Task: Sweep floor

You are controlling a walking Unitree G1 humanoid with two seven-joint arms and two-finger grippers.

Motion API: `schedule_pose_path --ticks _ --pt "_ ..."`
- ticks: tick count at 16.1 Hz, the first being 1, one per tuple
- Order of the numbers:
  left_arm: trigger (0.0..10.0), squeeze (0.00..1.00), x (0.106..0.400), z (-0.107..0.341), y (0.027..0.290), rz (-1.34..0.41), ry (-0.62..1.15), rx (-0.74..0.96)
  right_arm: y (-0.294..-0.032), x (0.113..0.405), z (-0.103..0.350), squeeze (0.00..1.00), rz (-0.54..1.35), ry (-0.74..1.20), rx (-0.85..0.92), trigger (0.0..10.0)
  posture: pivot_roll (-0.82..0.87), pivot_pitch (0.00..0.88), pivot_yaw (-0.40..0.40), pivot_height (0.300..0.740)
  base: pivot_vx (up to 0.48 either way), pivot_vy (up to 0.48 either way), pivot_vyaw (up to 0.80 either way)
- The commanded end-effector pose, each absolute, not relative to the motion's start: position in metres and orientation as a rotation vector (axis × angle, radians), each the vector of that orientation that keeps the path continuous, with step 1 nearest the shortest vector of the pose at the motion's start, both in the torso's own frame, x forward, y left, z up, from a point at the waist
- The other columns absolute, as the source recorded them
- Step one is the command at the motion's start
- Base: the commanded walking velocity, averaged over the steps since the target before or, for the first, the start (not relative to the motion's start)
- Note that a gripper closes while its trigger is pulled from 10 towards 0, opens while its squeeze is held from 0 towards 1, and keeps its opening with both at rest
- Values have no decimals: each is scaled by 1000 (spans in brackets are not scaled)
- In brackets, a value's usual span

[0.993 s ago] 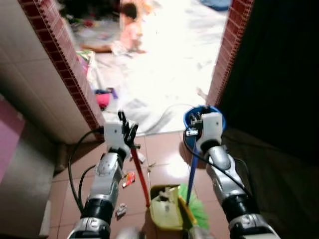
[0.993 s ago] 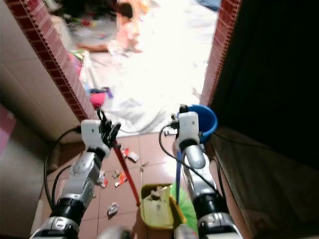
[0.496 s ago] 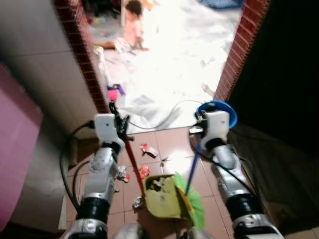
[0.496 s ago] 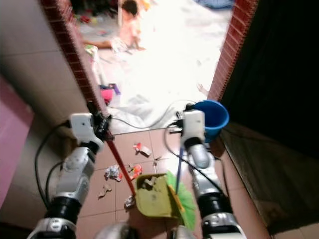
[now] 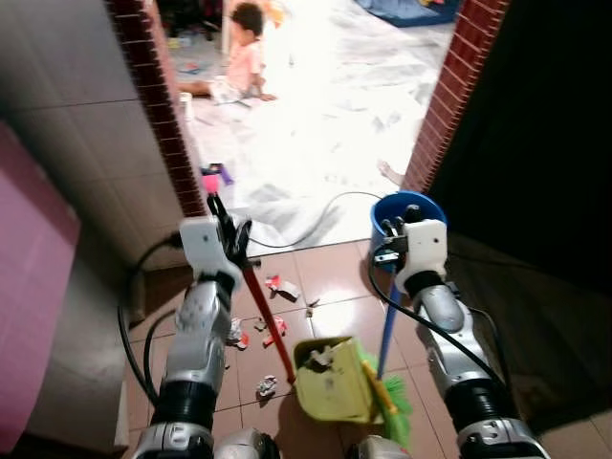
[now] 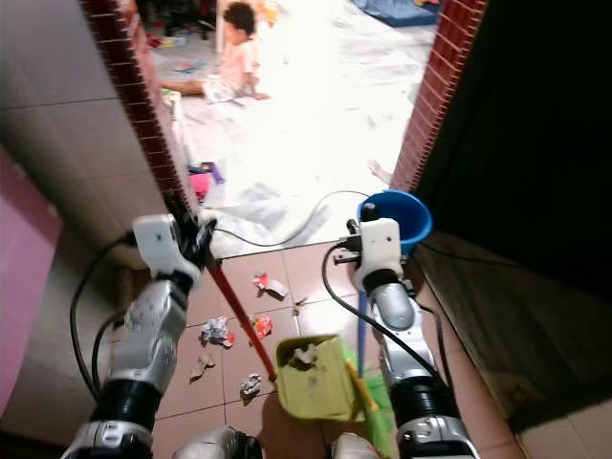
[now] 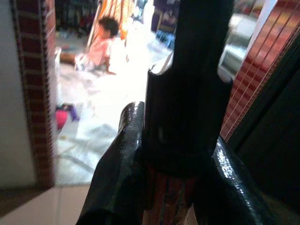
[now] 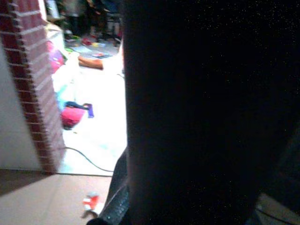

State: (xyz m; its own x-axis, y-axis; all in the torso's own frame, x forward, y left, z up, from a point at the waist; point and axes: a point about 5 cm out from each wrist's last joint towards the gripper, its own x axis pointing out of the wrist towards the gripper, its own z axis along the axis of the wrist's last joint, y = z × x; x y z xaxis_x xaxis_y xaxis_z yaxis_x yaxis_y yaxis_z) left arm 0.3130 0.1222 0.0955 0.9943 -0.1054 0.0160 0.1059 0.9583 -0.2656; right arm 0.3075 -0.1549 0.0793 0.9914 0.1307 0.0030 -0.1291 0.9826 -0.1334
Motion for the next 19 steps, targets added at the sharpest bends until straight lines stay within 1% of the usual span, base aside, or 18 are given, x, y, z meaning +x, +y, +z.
schedule_pose_path --ticks 1,2,3,6,9,10,12,16,19 --pt "10000 0 323 134 120 -113 -153 -357 -159 304 74 0 115 19 -159 10000 -17 0 23 740 0 0 0" --pt "10000 0 324 139 120 -112 -169 -365 -162 303 73 0 119 23 -180 10000 -17 0 23 740 0 0 0" --pt "10000 0 328 159 119 -117 -228 -374 -166 301 71 0 120 23 -187 10000 -17 0 24 740 0 0 -494" --pt "10000 0 330 179 120 -111 -293 -396 -172 300 67 0 105 55 -219 10000 -16 0 22 740 0 0 0" --pt "10000 0 332 191 121 -109 -323 -415 -183 300 62 0 37 93 -261 10000 -17 0 25 740 280 0 0" --pt "10000 0 333 196 121 -115 -330 -422 -183 301 61 0 32 95 -258 10000 -19 0 27 740 315 0 -644" --pt "10000 0 333 200 120 -118 -337 -427 -181 301 62 0 39 91 -253 10000 -21 0 30 740 326 0 -581" --pt "10000 0 335 224 115 -137 -395 -469 -167 301 61 0 83 83 -227 10000 -21 0 33 740 396 0 0" --pt "10000 0 337 234 117 -129 -422 -468 -161 302 60 0 109 85 -221 10000 -19 0 34 740 407 0 0"
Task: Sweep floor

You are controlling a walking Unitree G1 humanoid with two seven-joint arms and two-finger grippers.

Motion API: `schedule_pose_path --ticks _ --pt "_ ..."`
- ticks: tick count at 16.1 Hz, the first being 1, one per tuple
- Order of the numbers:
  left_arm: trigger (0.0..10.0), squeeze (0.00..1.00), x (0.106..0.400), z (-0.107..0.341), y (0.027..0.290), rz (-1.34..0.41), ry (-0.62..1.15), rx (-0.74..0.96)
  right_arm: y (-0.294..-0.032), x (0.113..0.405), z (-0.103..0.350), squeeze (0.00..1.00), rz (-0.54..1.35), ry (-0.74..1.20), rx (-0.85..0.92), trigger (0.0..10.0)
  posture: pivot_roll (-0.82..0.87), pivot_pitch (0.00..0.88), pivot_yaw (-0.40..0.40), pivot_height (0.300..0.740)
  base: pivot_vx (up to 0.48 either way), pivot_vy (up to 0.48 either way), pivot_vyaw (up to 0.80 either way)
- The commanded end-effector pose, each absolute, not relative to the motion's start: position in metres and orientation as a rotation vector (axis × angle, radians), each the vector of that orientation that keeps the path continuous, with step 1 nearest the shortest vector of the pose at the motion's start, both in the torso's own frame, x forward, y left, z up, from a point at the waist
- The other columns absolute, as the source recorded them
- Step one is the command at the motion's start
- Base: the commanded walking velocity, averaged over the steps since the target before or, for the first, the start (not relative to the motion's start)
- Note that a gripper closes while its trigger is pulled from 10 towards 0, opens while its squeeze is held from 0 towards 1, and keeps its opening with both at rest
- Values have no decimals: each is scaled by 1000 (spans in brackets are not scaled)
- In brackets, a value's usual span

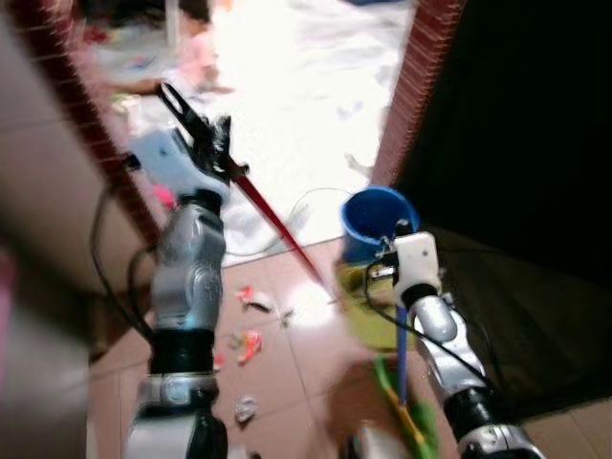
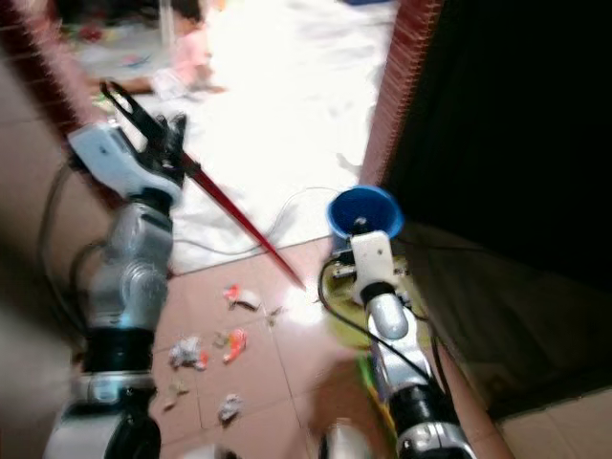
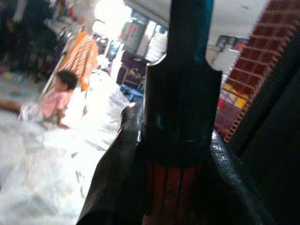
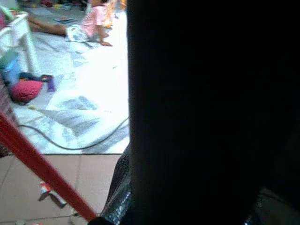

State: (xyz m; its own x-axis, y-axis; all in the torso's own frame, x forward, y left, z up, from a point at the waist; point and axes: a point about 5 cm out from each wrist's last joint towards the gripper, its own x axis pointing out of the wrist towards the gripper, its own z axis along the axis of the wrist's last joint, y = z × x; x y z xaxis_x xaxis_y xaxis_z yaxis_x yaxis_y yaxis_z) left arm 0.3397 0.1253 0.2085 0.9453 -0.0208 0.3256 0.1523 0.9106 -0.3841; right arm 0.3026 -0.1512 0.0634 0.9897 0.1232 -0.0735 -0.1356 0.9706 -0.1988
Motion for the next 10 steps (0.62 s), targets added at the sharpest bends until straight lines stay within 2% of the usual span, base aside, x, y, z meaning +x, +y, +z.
schedule_pose_path --ticks 1,10 --pt "10000 0 338 236 118 -120 -426 -467 -159 302 60 0 115 83 -218 10000 -19 0 34 740 416 0 0" --pt "10000 0 339 249 121 -63 -479 -370 -152 301 59 0 147 87 -207 10000 -16 0 38 740 470 0 0"
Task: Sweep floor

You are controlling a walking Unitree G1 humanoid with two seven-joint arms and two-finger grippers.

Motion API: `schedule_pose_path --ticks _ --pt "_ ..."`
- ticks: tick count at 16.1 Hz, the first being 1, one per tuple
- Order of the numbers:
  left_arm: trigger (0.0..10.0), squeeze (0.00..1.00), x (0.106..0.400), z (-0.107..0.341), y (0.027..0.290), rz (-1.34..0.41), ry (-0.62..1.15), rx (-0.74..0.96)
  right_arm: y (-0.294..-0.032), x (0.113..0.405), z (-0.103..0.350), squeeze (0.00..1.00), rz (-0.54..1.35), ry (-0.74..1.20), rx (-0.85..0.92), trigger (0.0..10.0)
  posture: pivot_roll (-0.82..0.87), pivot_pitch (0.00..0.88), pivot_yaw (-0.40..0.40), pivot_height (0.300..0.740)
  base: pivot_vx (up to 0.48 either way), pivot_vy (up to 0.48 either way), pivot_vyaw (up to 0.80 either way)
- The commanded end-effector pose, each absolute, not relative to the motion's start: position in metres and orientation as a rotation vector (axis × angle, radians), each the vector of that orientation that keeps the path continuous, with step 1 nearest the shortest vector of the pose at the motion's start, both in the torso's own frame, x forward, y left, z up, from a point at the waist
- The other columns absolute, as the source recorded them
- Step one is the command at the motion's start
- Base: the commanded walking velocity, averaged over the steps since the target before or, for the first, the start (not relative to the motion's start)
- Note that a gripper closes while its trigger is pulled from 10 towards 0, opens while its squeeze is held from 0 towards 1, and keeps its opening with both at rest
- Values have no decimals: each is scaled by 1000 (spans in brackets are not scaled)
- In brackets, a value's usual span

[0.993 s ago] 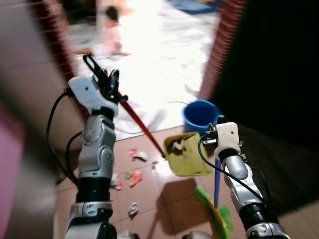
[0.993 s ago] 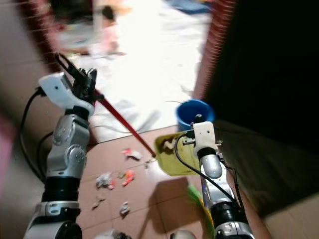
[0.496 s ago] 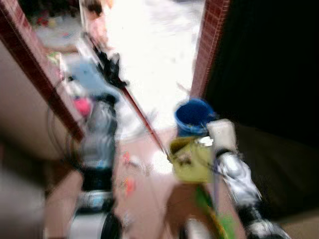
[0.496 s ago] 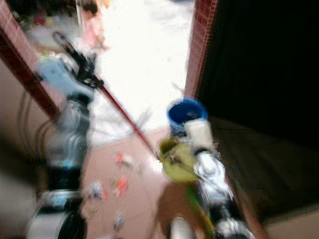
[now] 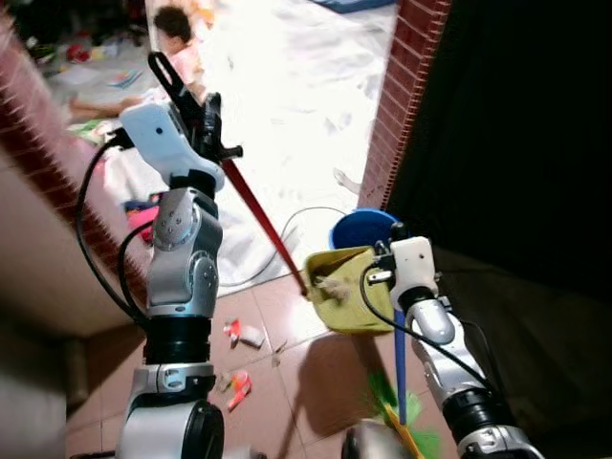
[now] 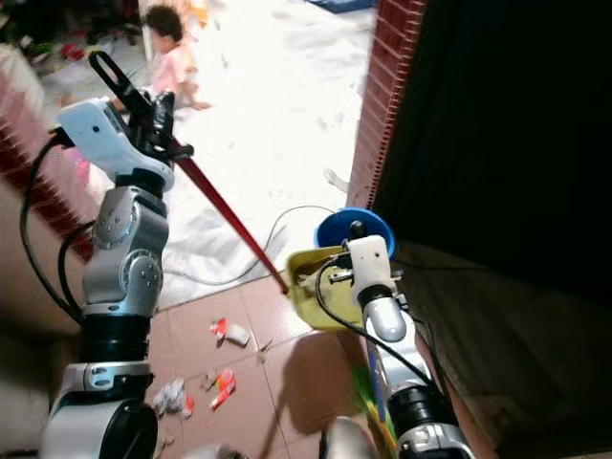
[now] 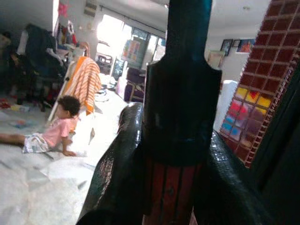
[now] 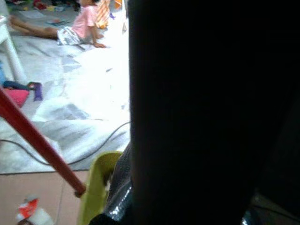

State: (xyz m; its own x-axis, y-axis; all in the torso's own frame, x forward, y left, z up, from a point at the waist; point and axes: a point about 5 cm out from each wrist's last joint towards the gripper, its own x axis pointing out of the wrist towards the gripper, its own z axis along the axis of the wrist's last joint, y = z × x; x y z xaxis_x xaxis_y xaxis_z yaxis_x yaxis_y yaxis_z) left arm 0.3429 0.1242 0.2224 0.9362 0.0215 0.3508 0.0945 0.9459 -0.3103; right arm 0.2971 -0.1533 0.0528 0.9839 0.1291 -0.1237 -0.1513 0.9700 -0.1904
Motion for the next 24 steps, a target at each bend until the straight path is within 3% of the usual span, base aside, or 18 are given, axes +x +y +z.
schedule_pose_path --ticks 1,14,19,24 --pt "10000 0 339 252 122 -50 -488 -357 -151 301 59 0 152 88 -207 10000 -16 0 38 740 472 0 0" --pt "10000 0 339 252 119 31 -528 -199 -142 301 57 0 192 93 -191 10000 -11 0 35 740 472 0 0" --pt "10000 0 333 252 106 31 -601 -44 -141 301 56 0 197 98 -189 10000 -14 0 38 740 0 0 0" --pt "10000 0 331 250 88 -18 -625 -40 -140 301 57 0 197 97 -194 10000 -18 0 39 740 0 0 0"
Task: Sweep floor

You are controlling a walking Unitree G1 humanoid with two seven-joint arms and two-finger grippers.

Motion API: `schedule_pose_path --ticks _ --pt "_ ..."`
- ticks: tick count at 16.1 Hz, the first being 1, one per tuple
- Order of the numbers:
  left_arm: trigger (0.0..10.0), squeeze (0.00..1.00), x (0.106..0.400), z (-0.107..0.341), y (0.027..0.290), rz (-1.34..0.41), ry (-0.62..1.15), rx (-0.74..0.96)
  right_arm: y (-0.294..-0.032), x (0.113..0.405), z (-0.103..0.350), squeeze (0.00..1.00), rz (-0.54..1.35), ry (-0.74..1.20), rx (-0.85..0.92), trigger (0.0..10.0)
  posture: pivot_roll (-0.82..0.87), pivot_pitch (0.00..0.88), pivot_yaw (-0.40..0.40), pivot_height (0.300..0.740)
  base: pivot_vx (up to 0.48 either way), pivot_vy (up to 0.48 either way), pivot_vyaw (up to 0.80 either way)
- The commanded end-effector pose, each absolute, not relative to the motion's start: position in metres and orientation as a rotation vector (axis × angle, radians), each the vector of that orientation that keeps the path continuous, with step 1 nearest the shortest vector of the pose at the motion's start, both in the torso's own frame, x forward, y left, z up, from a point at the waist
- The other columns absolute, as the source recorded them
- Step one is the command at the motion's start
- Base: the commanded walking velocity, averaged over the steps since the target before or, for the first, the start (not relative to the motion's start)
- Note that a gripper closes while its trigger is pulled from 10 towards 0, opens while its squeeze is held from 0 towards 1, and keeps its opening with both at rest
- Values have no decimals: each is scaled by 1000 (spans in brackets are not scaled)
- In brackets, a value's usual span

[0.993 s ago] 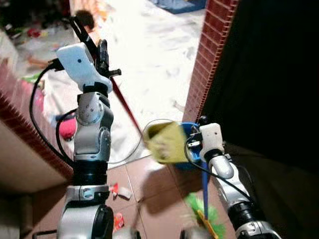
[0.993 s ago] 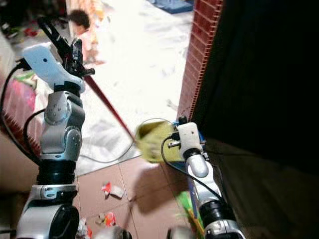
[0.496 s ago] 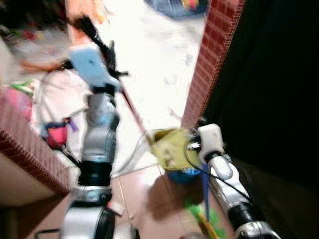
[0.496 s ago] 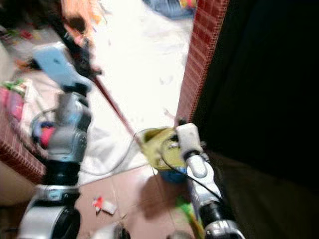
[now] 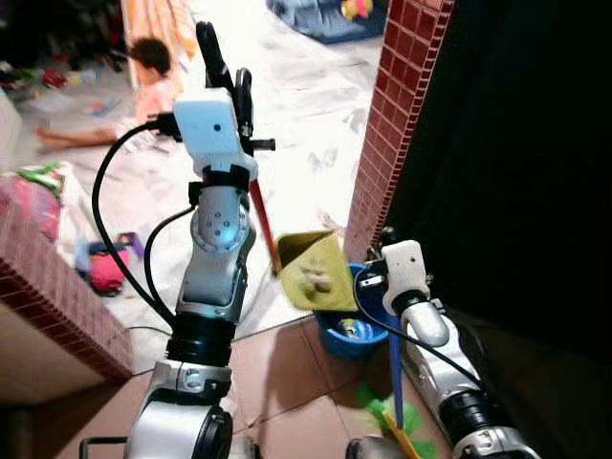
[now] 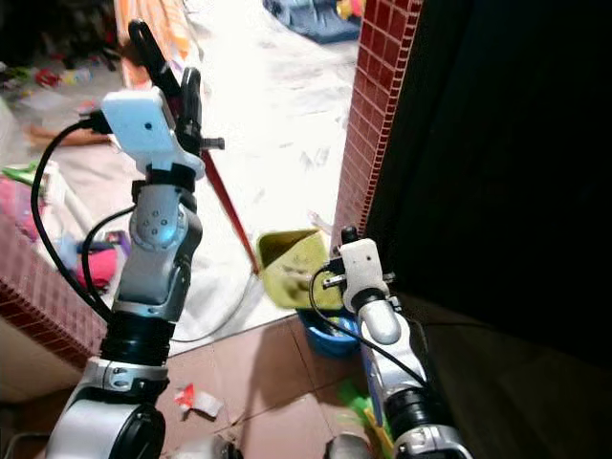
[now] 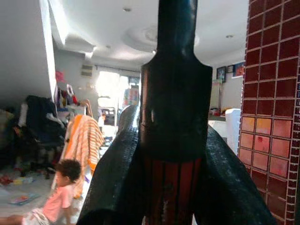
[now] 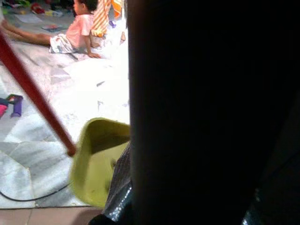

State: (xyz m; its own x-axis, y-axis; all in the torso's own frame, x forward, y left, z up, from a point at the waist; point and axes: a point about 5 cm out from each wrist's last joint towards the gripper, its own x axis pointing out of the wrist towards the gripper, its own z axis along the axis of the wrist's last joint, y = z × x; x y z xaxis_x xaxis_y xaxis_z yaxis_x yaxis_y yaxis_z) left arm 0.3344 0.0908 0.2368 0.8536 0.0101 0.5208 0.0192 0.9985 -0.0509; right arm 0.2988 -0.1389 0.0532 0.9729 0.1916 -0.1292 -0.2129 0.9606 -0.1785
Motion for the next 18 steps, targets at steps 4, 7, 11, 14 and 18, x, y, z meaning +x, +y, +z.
schedule_pose_path --ticks 4,7,11,14,18 --pt "10000 0 321 246 54 -222 -679 26 -139 302 57 0 197 94 -195 10000 -19 0 42 740 0 0 0" --pt "10000 0 314 237 35 -325 -682 45 -137 302 57 0 199 92 -190 10000 -25 0 50 740 0 0 0" --pt "10000 0 305 236 11 -501 -726 70 -138 301 56 0 191 93 -191 10000 -26 0 56 740 0 0 0" --pt "10000 0 287 228 -15 -778 -742 107 -137 301 57 0 191 88 -190 10000 -26 0 59 740 0 0 0" --pt "10000 0 290 234 -11 -761 -763 127 -139 301 58 0 182 79 -203 10000 -25 0 54 740 0 0 0"
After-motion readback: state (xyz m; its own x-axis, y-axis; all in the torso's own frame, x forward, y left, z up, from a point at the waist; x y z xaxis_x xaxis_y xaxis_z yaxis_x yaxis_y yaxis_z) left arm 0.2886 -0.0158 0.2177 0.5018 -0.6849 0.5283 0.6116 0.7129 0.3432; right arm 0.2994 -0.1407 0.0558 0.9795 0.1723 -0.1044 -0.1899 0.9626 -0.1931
